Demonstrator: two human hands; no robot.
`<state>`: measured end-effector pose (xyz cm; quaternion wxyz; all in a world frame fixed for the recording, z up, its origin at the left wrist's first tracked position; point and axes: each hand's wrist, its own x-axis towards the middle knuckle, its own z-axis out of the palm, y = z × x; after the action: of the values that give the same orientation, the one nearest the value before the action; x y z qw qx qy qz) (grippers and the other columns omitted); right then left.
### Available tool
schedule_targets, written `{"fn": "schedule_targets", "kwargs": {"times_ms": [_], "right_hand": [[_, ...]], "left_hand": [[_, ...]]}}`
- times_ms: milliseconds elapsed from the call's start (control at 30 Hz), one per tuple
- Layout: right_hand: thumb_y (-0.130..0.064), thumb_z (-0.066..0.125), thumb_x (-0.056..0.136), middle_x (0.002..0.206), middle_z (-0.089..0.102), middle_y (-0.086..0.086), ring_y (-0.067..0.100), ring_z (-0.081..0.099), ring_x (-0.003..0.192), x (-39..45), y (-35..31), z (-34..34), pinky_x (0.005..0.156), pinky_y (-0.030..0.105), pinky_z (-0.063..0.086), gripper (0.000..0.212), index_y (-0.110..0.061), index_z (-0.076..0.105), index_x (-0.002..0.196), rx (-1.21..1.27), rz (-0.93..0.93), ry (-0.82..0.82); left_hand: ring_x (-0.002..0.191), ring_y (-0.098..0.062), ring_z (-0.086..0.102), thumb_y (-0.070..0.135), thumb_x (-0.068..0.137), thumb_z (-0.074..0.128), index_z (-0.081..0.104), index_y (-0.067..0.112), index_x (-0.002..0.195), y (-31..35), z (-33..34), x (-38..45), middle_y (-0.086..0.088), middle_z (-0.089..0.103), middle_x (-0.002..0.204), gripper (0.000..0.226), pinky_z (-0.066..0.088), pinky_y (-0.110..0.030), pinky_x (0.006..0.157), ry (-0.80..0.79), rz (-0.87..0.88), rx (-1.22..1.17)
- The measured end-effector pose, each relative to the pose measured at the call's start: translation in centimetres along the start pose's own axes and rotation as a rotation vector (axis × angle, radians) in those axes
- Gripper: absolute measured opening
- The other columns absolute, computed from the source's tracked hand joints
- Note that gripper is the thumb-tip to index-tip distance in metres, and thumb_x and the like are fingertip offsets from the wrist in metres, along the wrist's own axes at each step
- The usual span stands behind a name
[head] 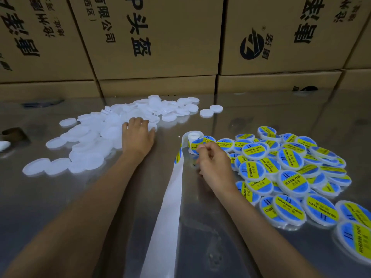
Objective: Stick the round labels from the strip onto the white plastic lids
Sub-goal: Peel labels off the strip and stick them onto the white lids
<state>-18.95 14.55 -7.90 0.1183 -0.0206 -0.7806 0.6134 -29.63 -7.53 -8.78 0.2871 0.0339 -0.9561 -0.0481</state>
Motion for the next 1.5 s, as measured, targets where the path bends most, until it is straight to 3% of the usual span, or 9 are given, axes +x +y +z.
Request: {"fn": "schedule_targets", "kwargs": {"times_ms": [367,500,700,800,967,1100,1300,1367,1500], "right_hand": [[-0.027,0.054,0.096,0.072,0.063,0.004,0.025,0.061,0.075,0.5,0.4,0.1,0.077,0.047,0.055,0.022,-0.011,0.062,0.084,0.027,-0.014,-0.009],[-0.028,0.055,0.096,0.073,0.063,0.005,0.026,0.063,0.078,0.5,0.6,0.0,0.079,0.048,0.055,0.023,-0.011,0.063,0.083,0.025,0.001,-0.021],[-0.088,0.061,0.053,0.075,0.062,-0.014,-0.003,0.059,0.072,-0.5,0.5,1.3,0.067,0.022,0.048,0.064,-0.031,0.063,0.082,-0.120,0.018,-0.070],[-0.065,0.072,0.068,0.070,0.060,-0.021,-0.001,0.060,0.078,-0.9,0.9,2.2,0.070,0.022,0.046,0.041,-0.034,0.066,0.095,-0.244,-0.066,-0.109],[-0.009,0.062,0.082,0.088,0.070,-0.016,0.009,0.067,0.096,-0.2,0.7,1.2,0.083,0.024,0.050,0.028,-0.030,0.070,0.097,-0.095,-0.040,-0.164],[-0.004,0.056,0.084,0.086,0.074,-0.011,0.011,0.068,0.093,-0.4,0.1,0.5,0.081,0.027,0.051,0.027,-0.024,0.073,0.091,-0.023,0.011,-0.178],[-0.002,0.051,0.085,0.067,0.045,0.006,0.015,0.040,0.065,-0.8,-0.2,0.0,0.063,0.029,0.031,0.012,0.004,0.060,0.078,-0.064,0.014,-0.198],[-0.002,0.050,0.084,0.066,0.038,0.006,0.016,0.035,0.062,-0.9,-0.5,-0.1,0.061,0.029,0.027,0.016,-0.002,0.052,0.068,-0.069,0.022,-0.205],[-0.006,0.054,0.085,0.057,0.033,-0.003,0.009,0.029,0.051,-1.0,-0.7,-0.1,0.052,0.026,0.024,0.020,-0.008,0.051,0.066,-0.076,0.018,-0.228]], "left_hand": [[0.132,-0.033,0.041,0.047,0.099,0.045,0.055,0.009,0.131,-0.3,2.7,3.4,-0.019,0.064,0.126,0.050,0.018,-0.047,0.115,-0.095,-0.021,0.132],[0.113,-0.042,0.051,0.037,0.092,0.063,0.055,0.004,0.127,0.0,2.2,2.8,-0.025,0.062,0.113,0.049,0.030,-0.048,0.108,0.007,0.019,-0.035],[0.091,-0.009,0.046,-0.004,0.082,0.058,0.041,0.020,0.137,1.0,0.2,-0.1,-0.009,0.031,0.134,0.063,0.045,-0.029,0.079,0.040,-0.065,-0.567],[0.096,0.017,0.046,-0.010,0.079,0.056,0.045,0.016,0.138,1.6,-0.9,-1.8,-0.011,0.037,0.137,0.065,0.031,0.000,0.084,0.096,-0.137,-0.731],[0.104,-0.012,0.055,-0.006,0.082,0.069,0.054,0.022,0.132,3.4,-3.3,-4.8,0.003,0.057,0.122,0.060,0.043,-0.010,0.085,-0.006,-0.278,-0.940],[0.088,-0.026,0.073,-0.014,0.091,0.058,0.056,0.006,0.122,5.6,-5.3,-7.9,-0.015,0.068,0.115,0.037,0.062,-0.039,0.079,-0.123,-0.406,-1.368],[0.099,-0.014,0.072,-0.004,0.098,0.046,0.053,0.008,0.119,7.6,-7.6,-9.8,-0.008,0.074,0.109,0.025,0.054,-0.019,0.082,-0.029,-0.361,-1.431],[0.102,-0.006,0.068,-0.003,0.097,0.048,0.053,0.009,0.118,8.0,-8.1,-10.1,-0.003,0.075,0.107,0.025,0.049,-0.013,0.084,0.020,-0.324,-1.362],[0.099,-0.020,0.073,-0.003,0.098,0.044,0.051,0.010,0.120,8.2,-8.4,-10.1,-0.008,0.075,0.107,0.026,0.054,-0.027,0.091,-0.061,-0.332,-1.491]]}}
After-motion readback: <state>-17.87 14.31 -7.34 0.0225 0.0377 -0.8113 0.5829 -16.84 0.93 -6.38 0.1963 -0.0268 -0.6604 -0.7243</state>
